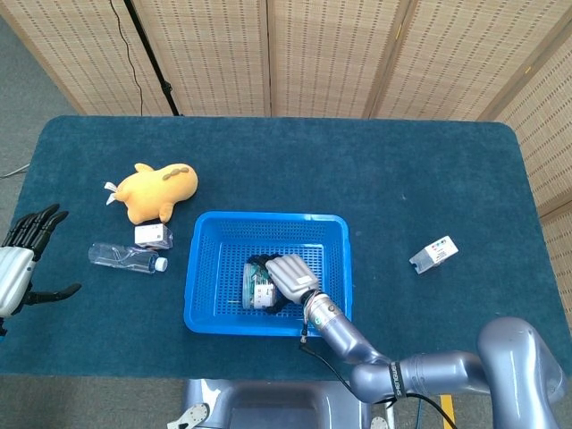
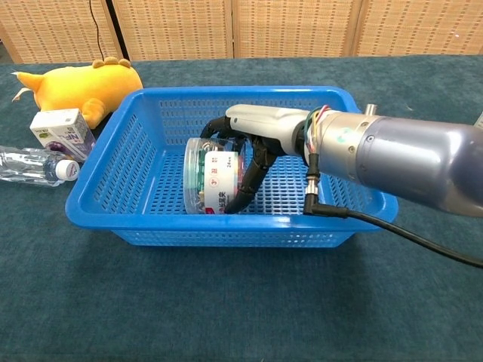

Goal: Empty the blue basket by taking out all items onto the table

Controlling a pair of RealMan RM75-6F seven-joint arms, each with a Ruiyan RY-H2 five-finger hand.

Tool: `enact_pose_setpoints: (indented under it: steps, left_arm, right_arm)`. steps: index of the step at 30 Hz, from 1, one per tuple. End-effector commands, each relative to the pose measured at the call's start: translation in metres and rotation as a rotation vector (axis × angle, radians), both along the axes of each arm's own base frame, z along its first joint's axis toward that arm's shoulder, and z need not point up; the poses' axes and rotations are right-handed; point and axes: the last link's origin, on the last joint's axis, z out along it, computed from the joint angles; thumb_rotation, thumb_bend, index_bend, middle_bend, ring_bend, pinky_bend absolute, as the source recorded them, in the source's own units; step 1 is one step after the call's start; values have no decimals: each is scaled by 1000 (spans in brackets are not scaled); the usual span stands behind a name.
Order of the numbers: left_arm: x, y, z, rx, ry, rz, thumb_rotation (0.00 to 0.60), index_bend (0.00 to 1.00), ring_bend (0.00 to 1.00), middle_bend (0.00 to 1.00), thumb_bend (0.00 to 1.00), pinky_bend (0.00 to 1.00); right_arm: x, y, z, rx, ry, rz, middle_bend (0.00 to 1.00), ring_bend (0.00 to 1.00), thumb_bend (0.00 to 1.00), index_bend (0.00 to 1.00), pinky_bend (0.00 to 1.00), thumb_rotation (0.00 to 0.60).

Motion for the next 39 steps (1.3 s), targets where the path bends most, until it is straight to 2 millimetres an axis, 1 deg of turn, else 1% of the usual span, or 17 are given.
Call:
enact_pose_setpoints:
  steps: [1,6,9,11,13,14,16,20,24,26,27,30,33,35,39]
  left_arm:
    - [0,0,-1,-2,2,0,600,0,0,0,59,0]
    - [0,-1,-1,-4,2,-1,600,0,0,0,60,0]
    - [0,0,-1,-6,1,1,600,0,0,0,59,0]
    - [0,0,-2,-9,2,1,600,0,0,0,59,0]
    - [1,0,-3,-15,5,-2,600,0,0,0,59,0]
    - [1,0,-3,-17,7,-5,600,0,0,0,59,0]
    - [2,-1,-4,-19,8,-7,600,0,0,0,59,0]
    - [3,-3,-5,-20,13,-13,600,0,0,0,59,0]
    - [3,-3,-6,-25,15,-14,600,0,0,0,59,0]
    - [4,-3,-8,-28,20,-13,600,0,0,0,59,0]
    - [4,-3,-9,-35,25,-13,600,0,0,0,59,0]
    - [5,-2,-12,-38,33,-13,600,0,0,0,59,0]
    - [6,-2,-14,-40,39,-12,600,0,0,0,59,0]
    - [6,-2,-15,-42,45,-11,600,0,0,0,60,0]
    - [7,-3,-17,-42,52,-11,600,0,0,0,60,0]
  right_arm:
    - [1,0,4,-10,-34,-2,455,417,343,516,498,600]
    - [4,0,15,-29,-64,9,457,417,372,520,498,600]
    - [9,-4,34,-71,-93,25,460,417,389,523,498,600]
    - [12,-8,51,-118,-112,36,461,417,397,525,498,600]
    - [14,-19,81,-207,-133,43,464,419,404,528,498,600]
    - [12,-23,95,-246,-137,43,465,419,408,530,498,600]
    - [6,-32,116,-301,-128,36,467,420,416,533,498,600]
    - [-18,-48,153,-390,-89,0,471,420,420,539,498,600]
    - [-46,-51,187,-446,-77,-45,478,420,421,546,498,600]
    - [-64,-50,201,-469,-61,-59,480,420,421,548,498,600]
    - [-81,-48,211,-492,-32,-79,481,420,421,549,498,600]
    - [-104,-40,220,-493,-5,-79,483,420,422,551,498,600]
    - [-123,-37,222,-486,27,-76,483,420,421,551,498,600]
    - [-135,-37,221,-483,56,-74,483,420,422,551,498,600]
    - [-160,-41,208,-451,100,-103,483,420,424,551,498,600]
